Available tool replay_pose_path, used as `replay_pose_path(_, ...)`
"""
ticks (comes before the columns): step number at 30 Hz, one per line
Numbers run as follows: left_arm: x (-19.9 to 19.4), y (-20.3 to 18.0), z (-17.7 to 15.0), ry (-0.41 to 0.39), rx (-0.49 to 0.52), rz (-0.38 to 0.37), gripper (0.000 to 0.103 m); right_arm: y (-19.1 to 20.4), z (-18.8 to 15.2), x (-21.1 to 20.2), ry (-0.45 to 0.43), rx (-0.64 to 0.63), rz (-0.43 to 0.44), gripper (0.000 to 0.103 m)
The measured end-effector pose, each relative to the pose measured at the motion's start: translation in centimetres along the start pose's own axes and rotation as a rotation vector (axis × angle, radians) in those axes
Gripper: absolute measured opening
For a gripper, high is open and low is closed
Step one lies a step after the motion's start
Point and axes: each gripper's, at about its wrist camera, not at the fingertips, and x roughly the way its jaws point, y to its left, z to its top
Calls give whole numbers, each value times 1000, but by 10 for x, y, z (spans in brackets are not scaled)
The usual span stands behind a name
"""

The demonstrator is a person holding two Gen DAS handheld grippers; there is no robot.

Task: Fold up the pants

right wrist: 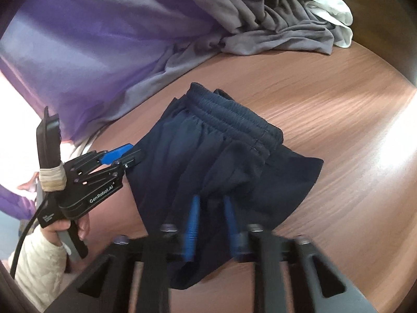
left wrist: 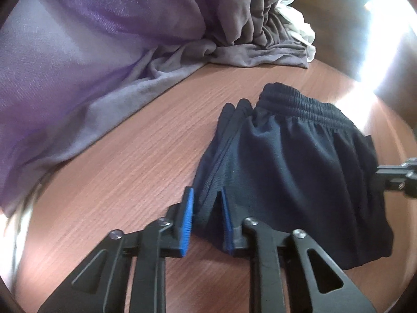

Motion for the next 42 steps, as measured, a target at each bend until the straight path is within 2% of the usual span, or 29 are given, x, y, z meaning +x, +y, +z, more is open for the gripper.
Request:
replay_pose_path(1,0,-3,0,-2,18,23,15,0,0,-3,-4,-4,-11,6)
replay_pose_path(4,0,-8,-2,-12,54,59,15,-1,-1,-15,-35,-23,-77,4)
replay_pose_path(8,1,-7,-2,-10,45,65,15,-11,-8,-10,24,4,-130,4)
replay_pose_path(16,2,-7,-3,-8,43,76,16,-11,-10,-9,34,-20,-187,4)
replay_pose_path(18,-3,-9,-4,-6,43,86,25,-11,-8,-9,38,-19,-180,4)
replay_pose_path(19,-10,-10,-4,-20,37,89,35,-11,-8,-13,29,-9,-178,5)
replay_pose_path(20,-17,-11,-6,-43,27,88,39,-10,-7,-17,21,0,-181,6)
replay_pose_path(21,-26,-11,-7,-67,12,84,40,-9,-7,-21,11,4,-187,11)
replay_pose_path(22,-33,-11,-8,-82,-3,75,40,-8,-6,-27,-8,4,-195,23)
replay_pose_path(24,-42,-10,-10,-94,-25,67,40,-3,-2,-40,-82,-18,-214,37)
replay_pose_path(27,-42,-9,-4,-94,-36,45,40,1,8,-49,-170,-58,-236,38)
replay_pose_path(29,-37,-12,4,-94,-31,28,38,0,17,-46,-187,-72,-221,38)
replay_pose_path(34,-13,-26,23,-64,-25,-79,20,4,30,-27,-183,-118,-208,38)
replay_pose_path(36,-4,-34,32,-50,-9,-119,19,11,31,-22,-193,-167,-216,38)
replay_pose_path(39,11,-43,42,-19,6,-153,18,19,33,-16,-178,-207,-152,37)
replay_pose_path(42,33,-47,51,45,7,-140,17,21,32,-6,-154,-212,-130,33)
